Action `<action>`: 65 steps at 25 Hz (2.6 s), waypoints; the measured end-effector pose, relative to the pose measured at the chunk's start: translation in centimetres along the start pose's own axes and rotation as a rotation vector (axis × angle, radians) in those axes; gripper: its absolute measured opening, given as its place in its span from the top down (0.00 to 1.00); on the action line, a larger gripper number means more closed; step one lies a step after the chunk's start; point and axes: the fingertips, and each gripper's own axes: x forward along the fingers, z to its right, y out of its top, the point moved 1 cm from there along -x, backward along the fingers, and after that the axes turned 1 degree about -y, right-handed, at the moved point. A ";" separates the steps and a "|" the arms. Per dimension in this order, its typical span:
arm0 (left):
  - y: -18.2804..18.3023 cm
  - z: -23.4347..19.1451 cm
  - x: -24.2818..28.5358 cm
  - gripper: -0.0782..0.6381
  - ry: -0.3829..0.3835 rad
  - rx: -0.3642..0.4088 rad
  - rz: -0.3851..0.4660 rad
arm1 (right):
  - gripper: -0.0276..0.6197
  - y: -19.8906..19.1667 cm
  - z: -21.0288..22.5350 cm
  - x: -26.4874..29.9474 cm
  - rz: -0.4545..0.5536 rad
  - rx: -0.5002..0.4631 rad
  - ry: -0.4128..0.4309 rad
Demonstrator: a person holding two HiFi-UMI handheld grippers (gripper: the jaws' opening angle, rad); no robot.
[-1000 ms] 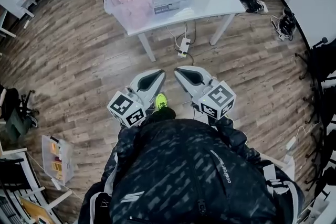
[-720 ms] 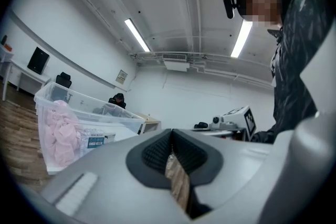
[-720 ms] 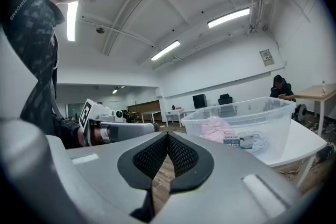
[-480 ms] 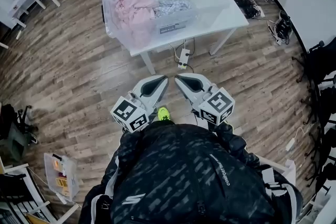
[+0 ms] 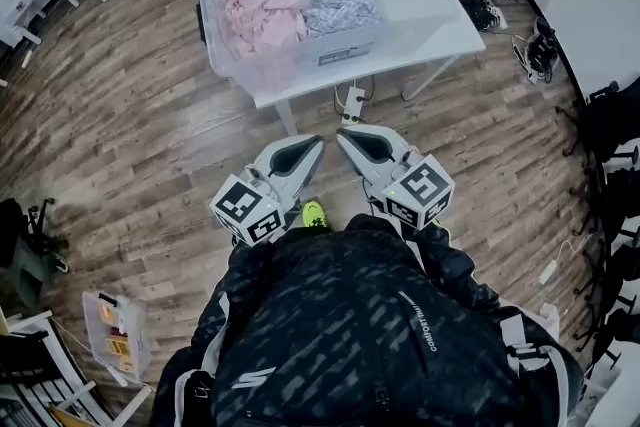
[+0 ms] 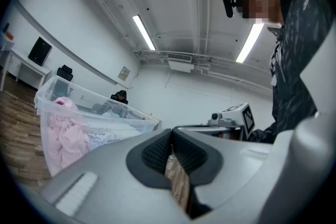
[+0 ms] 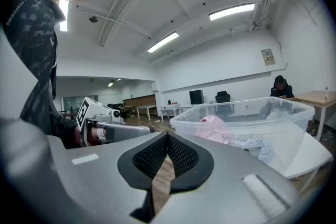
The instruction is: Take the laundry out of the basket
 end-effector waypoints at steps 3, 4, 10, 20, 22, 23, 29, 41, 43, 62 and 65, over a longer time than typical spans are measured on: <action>0.9 -1.0 0.2 0.88 0.006 -0.001 0.016 | 0.96 0.4 0.5 0.7 0.002 -0.011 0.000; 1.3 -1.3 0.4 0.88 0.009 0.004 0.019 | 0.96 0.7 0.6 0.9 0.005 -0.017 0.000; 2.8 -2.6 1.9 0.88 0.018 0.043 0.031 | 0.96 1.7 1.9 1.7 0.029 -0.027 0.006; 6.2 -7.6 7.1 0.88 0.049 0.082 0.046 | 0.96 4.3 8.3 5.1 0.068 -0.060 0.044; 6.9 -8.9 8.7 0.88 0.058 0.088 0.043 | 0.96 5.3 10.3 5.6 0.073 -0.064 0.043; 7.2 -9.5 9.4 0.88 0.062 0.090 0.041 | 0.96 5.7 11.3 5.8 0.075 -0.065 0.043; 9.4 -13.0 13.8 0.88 0.072 0.109 0.040 | 0.96 8.0 16.9 7.9 0.082 -0.081 0.057; 12.0 -19.3 20.2 0.88 0.146 0.148 0.028 | 0.96 11.2 25.4 11.7 0.078 -0.117 0.118; 12.2 -20.2 21.2 0.88 0.153 0.144 0.027 | 0.96 11.3 26.5 12.3 0.073 -0.118 0.131; 9.5 -30.5 24.4 0.88 0.214 0.081 -0.023 | 0.74 6.4 34.0 22.0 -0.236 -0.239 0.237; 8.3 -31.8 24.2 0.88 0.215 0.033 -0.035 | 0.70 3.7 34.7 23.4 -0.336 -0.258 0.244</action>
